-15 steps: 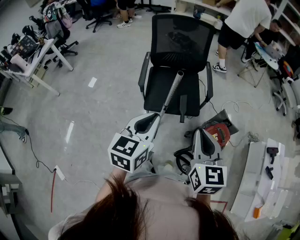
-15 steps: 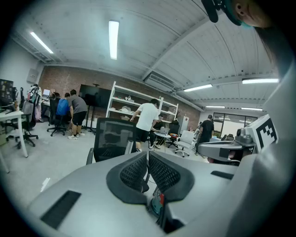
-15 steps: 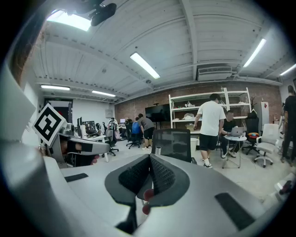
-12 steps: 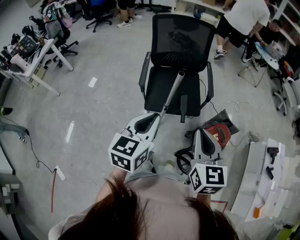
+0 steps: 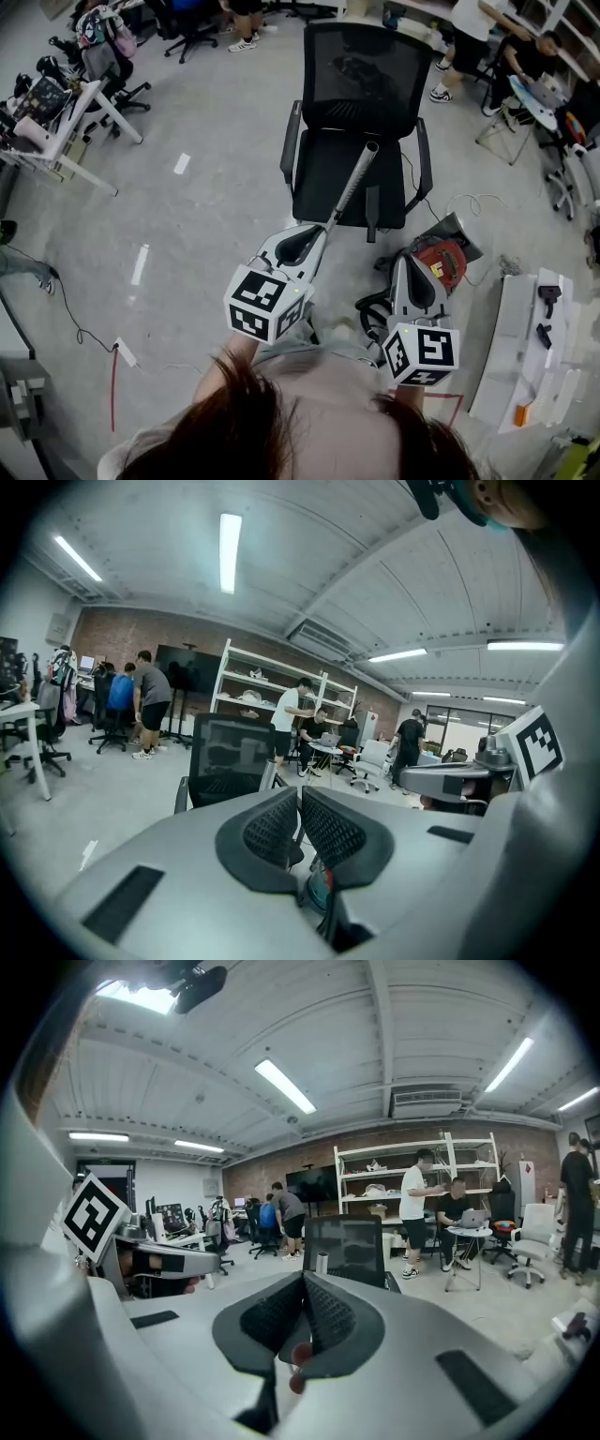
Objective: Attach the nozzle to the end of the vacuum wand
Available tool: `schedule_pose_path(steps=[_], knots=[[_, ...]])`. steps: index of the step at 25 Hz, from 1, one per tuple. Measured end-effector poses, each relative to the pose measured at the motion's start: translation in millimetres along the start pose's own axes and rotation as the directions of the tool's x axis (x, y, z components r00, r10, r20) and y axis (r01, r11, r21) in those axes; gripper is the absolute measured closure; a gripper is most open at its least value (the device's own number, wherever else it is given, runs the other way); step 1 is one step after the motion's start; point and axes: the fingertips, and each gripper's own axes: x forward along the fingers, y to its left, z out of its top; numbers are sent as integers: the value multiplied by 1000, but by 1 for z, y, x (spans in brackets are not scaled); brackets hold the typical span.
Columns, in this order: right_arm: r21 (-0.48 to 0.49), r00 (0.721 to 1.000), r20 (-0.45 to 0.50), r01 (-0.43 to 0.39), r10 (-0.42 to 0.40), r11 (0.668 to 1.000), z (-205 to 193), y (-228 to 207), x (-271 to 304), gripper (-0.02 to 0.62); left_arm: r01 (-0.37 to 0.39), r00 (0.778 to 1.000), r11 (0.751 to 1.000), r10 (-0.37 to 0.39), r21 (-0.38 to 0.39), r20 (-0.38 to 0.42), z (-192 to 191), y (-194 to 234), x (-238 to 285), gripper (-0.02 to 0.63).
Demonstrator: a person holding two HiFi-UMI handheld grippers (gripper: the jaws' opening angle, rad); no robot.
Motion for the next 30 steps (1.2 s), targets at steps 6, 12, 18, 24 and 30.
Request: schedule_pose_path(steps=[6,12,18,24,30], knots=[[22,999,-1,52,-52,998,1,11,14,570,51,998,999,-51,11,-21,-2,18,3,580],[46,993,-12,121,-120,992,-3,17,23,569,95,995,995,-94,19,-41,-6,38,4,580],[67,986,-25,169,-167,983,-7,17,30,569,109,993,994,-108,22,-52,-6,56,10,580],[73,983,-37,183,-180,980,-10,4,32,570,96,994,995,-94,26,-61,-6,59,26,580],[64,988,-47,149,-146,987,-8,-28,43,569,80,995,997,-79,19,-62,-4,44,57,580]])
